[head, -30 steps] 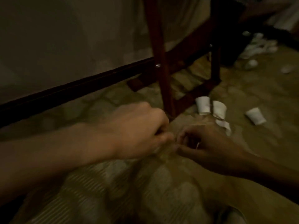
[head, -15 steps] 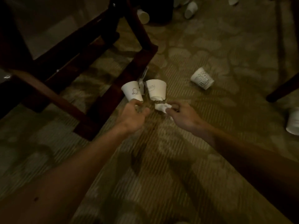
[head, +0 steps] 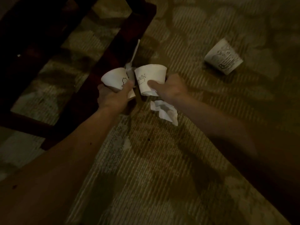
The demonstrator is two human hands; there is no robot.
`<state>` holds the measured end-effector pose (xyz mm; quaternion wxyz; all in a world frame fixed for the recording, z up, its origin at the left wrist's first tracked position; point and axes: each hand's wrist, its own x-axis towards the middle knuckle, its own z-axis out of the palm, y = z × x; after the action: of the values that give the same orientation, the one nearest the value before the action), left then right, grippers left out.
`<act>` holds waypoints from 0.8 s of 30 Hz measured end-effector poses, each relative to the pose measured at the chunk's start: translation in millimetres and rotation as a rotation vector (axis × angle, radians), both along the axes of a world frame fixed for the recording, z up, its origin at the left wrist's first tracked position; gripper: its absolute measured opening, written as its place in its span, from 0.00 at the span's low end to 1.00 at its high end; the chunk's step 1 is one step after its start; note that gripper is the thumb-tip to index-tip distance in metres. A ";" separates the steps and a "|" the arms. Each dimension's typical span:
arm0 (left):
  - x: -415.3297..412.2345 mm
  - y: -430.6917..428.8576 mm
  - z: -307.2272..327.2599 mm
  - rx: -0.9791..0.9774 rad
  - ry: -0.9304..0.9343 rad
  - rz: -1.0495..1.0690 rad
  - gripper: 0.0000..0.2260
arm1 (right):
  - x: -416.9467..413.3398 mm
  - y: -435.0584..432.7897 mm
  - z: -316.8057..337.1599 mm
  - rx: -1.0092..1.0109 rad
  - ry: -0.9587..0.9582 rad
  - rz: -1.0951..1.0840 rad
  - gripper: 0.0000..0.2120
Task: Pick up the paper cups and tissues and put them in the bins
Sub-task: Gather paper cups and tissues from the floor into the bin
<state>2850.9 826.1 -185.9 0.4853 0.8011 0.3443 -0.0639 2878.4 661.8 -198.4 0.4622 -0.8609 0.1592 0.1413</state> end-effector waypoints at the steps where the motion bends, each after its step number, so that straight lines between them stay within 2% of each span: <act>1: 1.5 -1.8 -0.2 -0.048 0.000 0.021 0.39 | 1.2 1.8 -1.9 0.039 0.008 -0.004 0.29; 4: 2.3 -2.5 2.0 -0.126 0.013 0.058 0.32 | 1.8 3.5 -2.5 0.146 0.036 -0.057 0.28; 7: -2.7 -0.9 10.4 -0.367 0.059 0.033 0.18 | -1.6 -1.6 1.8 0.282 0.082 -0.105 0.27; 8: -6.1 0.5 14.6 -0.447 0.072 0.022 0.16 | -4.2 -4.6 4.3 0.333 0.092 -0.125 0.27; 11: -18.1 8.0 26.0 -0.592 0.038 -0.020 0.24 | -15.9 -17.0 15.4 0.360 0.052 -0.119 0.23; 14: -31.9 9.7 38.5 -0.795 -0.041 -0.174 0.18 | -33.6 -29.1 32.3 0.346 0.068 -0.021 0.27; 17: -44.1 2.6 52.8 -1.019 -0.057 -0.228 0.26 | -55.6 -29.2 49.7 0.373 0.089 0.116 0.27; 18: -47.4 -0.3 56.5 -1.050 -0.057 -0.261 0.28 | -62.5 -26.9 54.0 0.390 0.088 0.156 0.25; 22: -62.8 -1.4 65.4 -1.009 -0.052 -0.308 0.23 | -84.9 -24.3 57.7 0.389 0.015 0.255 0.13; 24: -71.3 8.9 65.8 -0.981 -0.044 -0.263 0.24 | -91.5 -29.2 50.8 0.187 -0.100 0.286 0.16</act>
<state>2779.6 835.0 -120.1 0.7993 0.5167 0.1596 -0.2619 2787.0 632.7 -147.6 0.5225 -0.8341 -0.0021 0.1767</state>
